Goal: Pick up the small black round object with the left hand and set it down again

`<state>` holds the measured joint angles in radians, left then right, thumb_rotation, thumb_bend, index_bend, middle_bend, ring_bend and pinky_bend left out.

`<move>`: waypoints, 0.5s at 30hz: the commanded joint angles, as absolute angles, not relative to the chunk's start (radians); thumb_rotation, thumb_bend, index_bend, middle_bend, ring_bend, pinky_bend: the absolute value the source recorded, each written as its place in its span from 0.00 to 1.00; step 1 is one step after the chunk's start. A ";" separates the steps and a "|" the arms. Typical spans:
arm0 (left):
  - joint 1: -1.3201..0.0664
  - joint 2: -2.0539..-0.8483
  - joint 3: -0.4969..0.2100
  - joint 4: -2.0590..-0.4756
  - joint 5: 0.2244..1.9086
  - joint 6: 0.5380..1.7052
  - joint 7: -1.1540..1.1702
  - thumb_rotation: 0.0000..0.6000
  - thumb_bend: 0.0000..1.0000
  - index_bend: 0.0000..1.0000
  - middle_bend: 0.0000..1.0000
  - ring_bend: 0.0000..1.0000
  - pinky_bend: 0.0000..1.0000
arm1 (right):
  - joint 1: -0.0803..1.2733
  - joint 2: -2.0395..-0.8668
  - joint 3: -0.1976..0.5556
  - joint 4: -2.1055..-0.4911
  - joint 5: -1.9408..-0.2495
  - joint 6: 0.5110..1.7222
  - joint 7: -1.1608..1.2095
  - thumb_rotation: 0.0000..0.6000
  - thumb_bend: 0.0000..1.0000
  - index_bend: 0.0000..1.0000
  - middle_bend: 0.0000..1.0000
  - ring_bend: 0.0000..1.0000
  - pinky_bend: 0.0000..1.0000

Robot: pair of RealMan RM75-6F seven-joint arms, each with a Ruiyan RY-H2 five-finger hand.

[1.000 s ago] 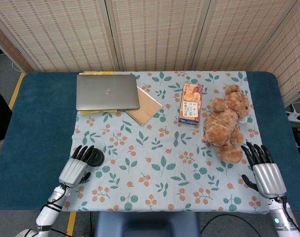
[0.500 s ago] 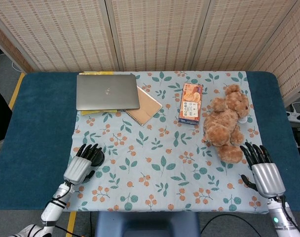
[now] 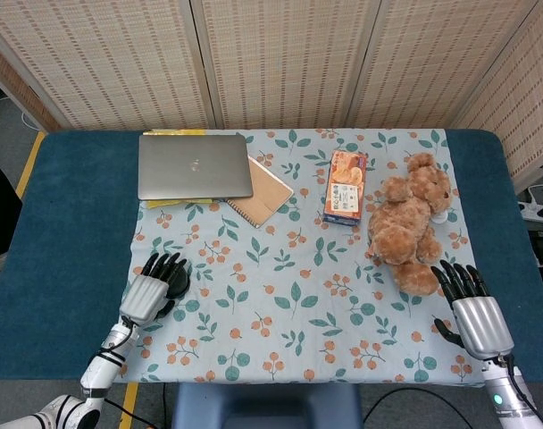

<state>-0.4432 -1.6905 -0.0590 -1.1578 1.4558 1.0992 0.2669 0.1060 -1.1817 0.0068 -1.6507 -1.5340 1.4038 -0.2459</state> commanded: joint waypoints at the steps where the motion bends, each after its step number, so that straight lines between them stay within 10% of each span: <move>1: -0.446 -1.714 -0.063 -1.115 1.462 1.123 0.262 1.00 0.33 0.01 0.01 0.00 0.07 | 0.107 -1.181 0.006 -1.652 -1.534 1.402 -0.247 1.00 0.18 0.00 0.00 0.00 0.00; 9: -0.448 -1.777 -0.065 -0.998 1.488 1.188 0.226 1.00 0.35 0.17 0.20 0.16 0.15 | 0.108 -1.180 0.006 -1.657 -1.527 1.397 -0.255 1.00 0.18 0.00 0.00 0.00 0.00; 15: -0.440 -1.821 -0.066 -0.927 1.522 1.275 0.163 1.00 0.59 0.36 0.40 0.34 0.27 | 0.107 -1.176 0.003 -1.662 -1.529 1.397 -0.254 1.00 0.18 0.00 0.00 0.00 0.00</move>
<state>-0.4443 -1.8040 -0.0645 -0.9473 1.5082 1.2479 0.1824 0.1072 -1.1763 0.0030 -1.6624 -1.5289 1.3969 -0.2540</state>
